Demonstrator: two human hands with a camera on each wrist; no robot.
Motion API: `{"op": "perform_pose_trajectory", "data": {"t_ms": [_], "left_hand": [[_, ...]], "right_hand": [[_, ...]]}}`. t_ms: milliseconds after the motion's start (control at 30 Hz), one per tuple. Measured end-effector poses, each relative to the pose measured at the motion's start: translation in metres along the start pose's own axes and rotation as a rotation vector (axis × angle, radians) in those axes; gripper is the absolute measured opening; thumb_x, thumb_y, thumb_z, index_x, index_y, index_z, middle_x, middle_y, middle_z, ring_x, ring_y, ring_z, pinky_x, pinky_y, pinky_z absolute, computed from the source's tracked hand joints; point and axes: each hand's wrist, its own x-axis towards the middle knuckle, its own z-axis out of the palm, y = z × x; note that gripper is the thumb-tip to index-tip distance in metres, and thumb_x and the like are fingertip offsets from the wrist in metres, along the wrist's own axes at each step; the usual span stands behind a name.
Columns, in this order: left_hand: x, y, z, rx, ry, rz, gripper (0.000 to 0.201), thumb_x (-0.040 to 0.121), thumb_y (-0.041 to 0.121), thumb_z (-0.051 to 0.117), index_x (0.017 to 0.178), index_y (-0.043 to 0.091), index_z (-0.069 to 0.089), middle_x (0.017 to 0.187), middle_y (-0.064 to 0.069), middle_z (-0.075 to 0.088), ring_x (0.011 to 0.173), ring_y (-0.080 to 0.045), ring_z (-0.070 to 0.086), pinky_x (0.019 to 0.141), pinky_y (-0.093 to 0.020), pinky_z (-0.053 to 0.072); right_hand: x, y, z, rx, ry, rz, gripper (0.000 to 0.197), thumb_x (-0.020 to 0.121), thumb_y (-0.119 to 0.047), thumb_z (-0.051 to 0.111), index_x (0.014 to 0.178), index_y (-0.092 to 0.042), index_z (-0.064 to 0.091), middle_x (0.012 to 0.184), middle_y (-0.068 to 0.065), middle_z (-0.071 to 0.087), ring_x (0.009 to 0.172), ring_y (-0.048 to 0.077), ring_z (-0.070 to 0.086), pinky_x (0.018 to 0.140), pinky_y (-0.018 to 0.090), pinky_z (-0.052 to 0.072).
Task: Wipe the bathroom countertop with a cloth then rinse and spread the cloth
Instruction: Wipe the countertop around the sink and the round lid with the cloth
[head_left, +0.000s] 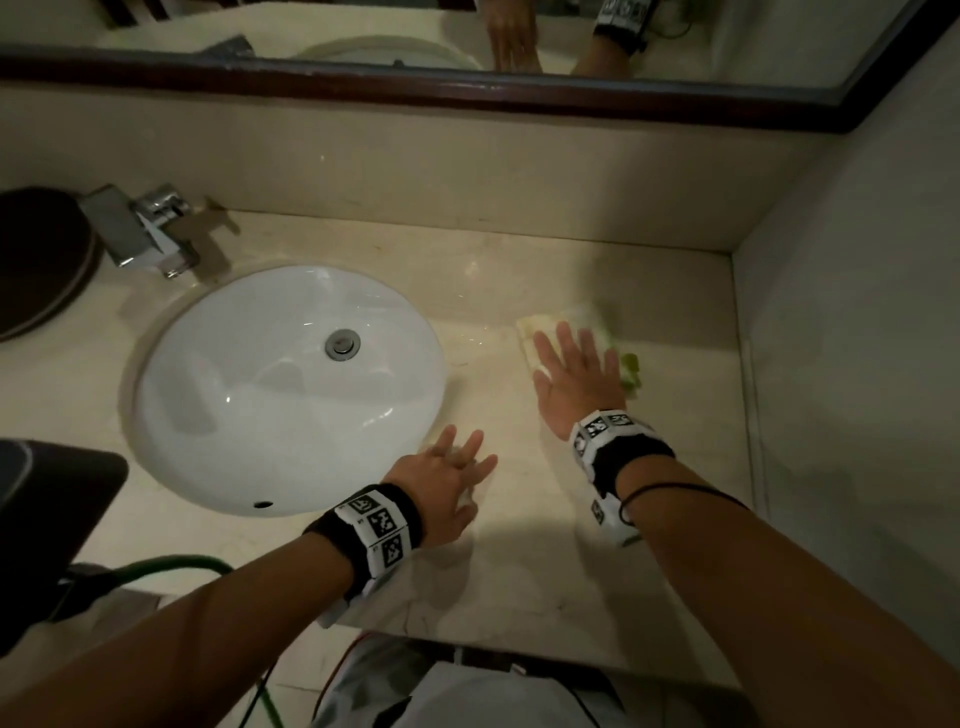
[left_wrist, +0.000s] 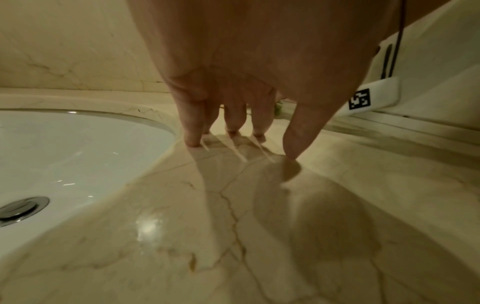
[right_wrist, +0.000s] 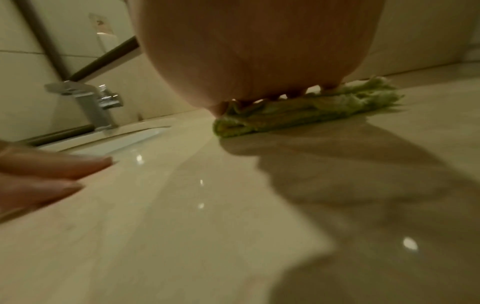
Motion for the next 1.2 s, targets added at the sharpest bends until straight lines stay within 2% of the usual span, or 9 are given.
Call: {"op": "perform_pose_trajectory", "data": {"t_ms": [133, 267, 333, 433, 700, 833, 1000, 1133, 1200], "left_hand": [[0.001, -0.001, 0.002, 0.007, -0.001, -0.001, 0.068, 0.095, 0.046, 0.036, 0.152, 0.034, 0.001, 0.161, 0.006, -0.013, 0.148, -0.026, -0.01, 0.111, -0.045, 0.034], [0.0, 0.004, 0.003, -0.007, 0.001, -0.008, 0.069, 0.095, 0.048, 0.035, 0.152, 0.033, -0.001, 0.16, 0.006, -0.016, 0.147, -0.028, -0.013, 0.113, -0.045, 0.031], [-0.001, 0.006, 0.001, -0.019, 0.002, -0.009, 0.068, 0.095, 0.05, 0.033, 0.153, 0.032, 0.001, 0.161, 0.005, -0.014, 0.147, -0.029, -0.012, 0.113, -0.046, 0.029], [0.0, 0.007, -0.001, -0.028, 0.0, -0.01, 0.067, 0.095, 0.053, 0.031, 0.153, 0.03, 0.005, 0.161, 0.003, -0.01, 0.148, -0.03, -0.009, 0.114, -0.046, 0.028], [-0.004, 0.011, -0.011, -0.049, -0.027, 0.0, 0.067, 0.097, 0.046, 0.034, 0.154, 0.025, 0.006, 0.161, -0.001, -0.011, 0.147, -0.034, -0.009, 0.114, -0.047, 0.023], [-0.004, 0.005, -0.006, -0.04, 0.011, 0.032, 0.066, 0.097, 0.043, 0.034, 0.154, 0.027, 0.004, 0.161, 0.0, -0.009, 0.147, -0.033, -0.008, 0.115, -0.045, 0.021], [-0.005, -0.016, 0.014, -0.122, 0.114, 0.111, 0.06, 0.097, 0.038, 0.037, 0.152, 0.029, 0.016, 0.162, 0.006, -0.003, 0.148, -0.023, -0.008, 0.119, -0.042, 0.019], [-0.01, -0.033, 0.025, -0.25, 0.262, 0.225, 0.05, 0.098, 0.027, 0.038, 0.147, 0.021, 0.034, 0.16, -0.002, 0.016, 0.149, -0.022, 0.007, 0.121, -0.034, 0.014], [-0.016, -0.04, 0.028, -0.33, 0.312, 0.245, 0.046, 0.099, 0.023, 0.038, 0.145, 0.018, 0.039, 0.158, -0.003, 0.024, 0.147, -0.021, 0.016, 0.12, -0.025, 0.008]], "right_hand": [[-0.003, 0.063, -0.009, 0.011, 0.038, 0.172, 0.056, 0.102, -0.044, 0.018, 0.154, -0.035, -0.002, 0.163, -0.003, -0.006, 0.149, 0.026, -0.006, 0.118, 0.052, 0.002], [-0.014, 0.116, -0.019, 0.039, 0.032, 0.371, 0.056, 0.1, -0.045, 0.013, 0.153, -0.034, -0.003, 0.163, -0.001, -0.005, 0.149, 0.026, -0.004, 0.118, 0.051, -0.004], [-0.01, 0.11, -0.02, 0.046, 0.043, 0.417, 0.057, 0.1, -0.044, 0.016, 0.153, -0.032, 0.0, 0.163, 0.001, -0.002, 0.149, 0.029, -0.002, 0.118, 0.052, -0.004], [0.001, 0.075, -0.023, 0.127, 0.018, 0.471, 0.057, 0.1, -0.043, 0.018, 0.153, -0.033, -0.001, 0.163, 0.002, -0.008, 0.148, 0.032, -0.008, 0.116, 0.057, -0.003], [0.01, -0.056, -0.005, 0.014, -0.078, 0.069, 0.057, 0.102, -0.042, 0.016, 0.153, -0.034, -0.009, 0.161, 0.002, -0.019, 0.146, 0.032, -0.019, 0.116, 0.058, -0.007], [-0.003, -0.069, 0.006, -0.062, -0.111, -0.164, 0.056, 0.102, -0.04, 0.017, 0.152, -0.037, -0.009, 0.16, -0.002, -0.021, 0.146, 0.027, -0.022, 0.117, 0.055, -0.008], [0.003, -0.049, 0.002, -0.114, -0.081, -0.237, 0.054, 0.102, -0.043, 0.017, 0.152, -0.04, -0.006, 0.161, -0.005, -0.017, 0.149, 0.023, -0.014, 0.119, 0.05, -0.003], [0.019, -0.057, 0.001, -0.111, -0.06, -0.165, 0.054, 0.102, -0.044, 0.014, 0.151, -0.042, -0.007, 0.161, -0.007, -0.016, 0.149, 0.022, -0.013, 0.119, 0.051, -0.002], [0.035, -0.066, -0.006, -0.096, -0.068, -0.123, 0.054, 0.102, -0.045, 0.015, 0.151, -0.041, -0.006, 0.162, -0.006, -0.013, 0.149, 0.023, -0.011, 0.118, 0.052, 0.0]]}}
